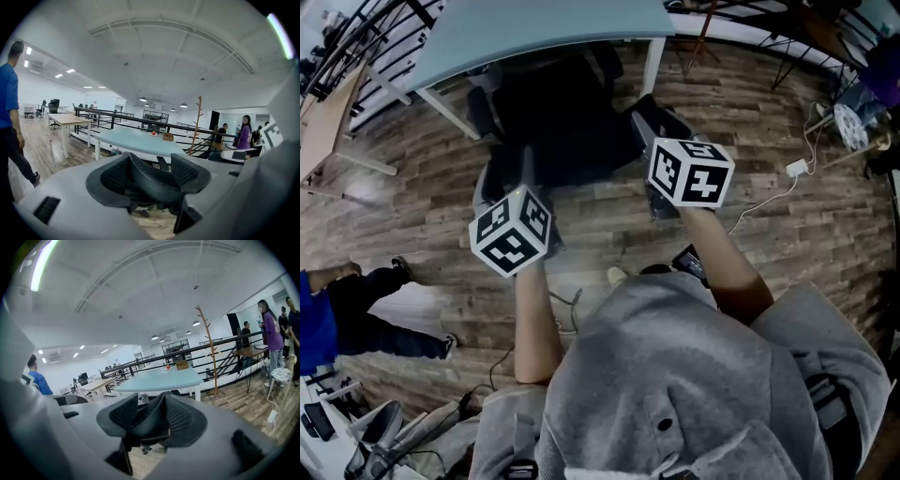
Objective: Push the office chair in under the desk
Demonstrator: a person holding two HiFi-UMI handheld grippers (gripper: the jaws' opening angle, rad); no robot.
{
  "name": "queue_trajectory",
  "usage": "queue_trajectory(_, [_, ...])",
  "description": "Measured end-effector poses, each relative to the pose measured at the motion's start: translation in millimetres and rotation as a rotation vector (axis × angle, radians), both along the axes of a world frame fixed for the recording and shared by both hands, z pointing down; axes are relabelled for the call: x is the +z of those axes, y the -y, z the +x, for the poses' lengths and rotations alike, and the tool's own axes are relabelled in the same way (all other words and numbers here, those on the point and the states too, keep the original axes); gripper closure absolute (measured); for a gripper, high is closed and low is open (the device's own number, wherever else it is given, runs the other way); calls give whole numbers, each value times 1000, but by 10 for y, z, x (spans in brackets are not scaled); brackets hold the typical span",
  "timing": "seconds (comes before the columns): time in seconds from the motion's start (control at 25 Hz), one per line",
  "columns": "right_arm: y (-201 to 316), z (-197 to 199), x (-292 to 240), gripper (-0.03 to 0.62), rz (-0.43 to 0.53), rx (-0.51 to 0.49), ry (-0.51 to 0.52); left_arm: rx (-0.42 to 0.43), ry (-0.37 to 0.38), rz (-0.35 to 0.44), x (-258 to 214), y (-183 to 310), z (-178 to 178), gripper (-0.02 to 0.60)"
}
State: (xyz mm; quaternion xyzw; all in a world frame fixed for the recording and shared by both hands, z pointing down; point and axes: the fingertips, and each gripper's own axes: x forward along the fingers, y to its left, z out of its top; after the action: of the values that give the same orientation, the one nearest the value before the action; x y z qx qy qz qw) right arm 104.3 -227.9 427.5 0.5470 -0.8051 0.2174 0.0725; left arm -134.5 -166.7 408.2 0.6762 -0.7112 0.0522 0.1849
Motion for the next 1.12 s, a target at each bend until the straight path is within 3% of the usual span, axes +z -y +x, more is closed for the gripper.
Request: queue_trajectory(1.12, [426,-671,-24,401,14,30,36,40,-22,3,3,537,-686,298])
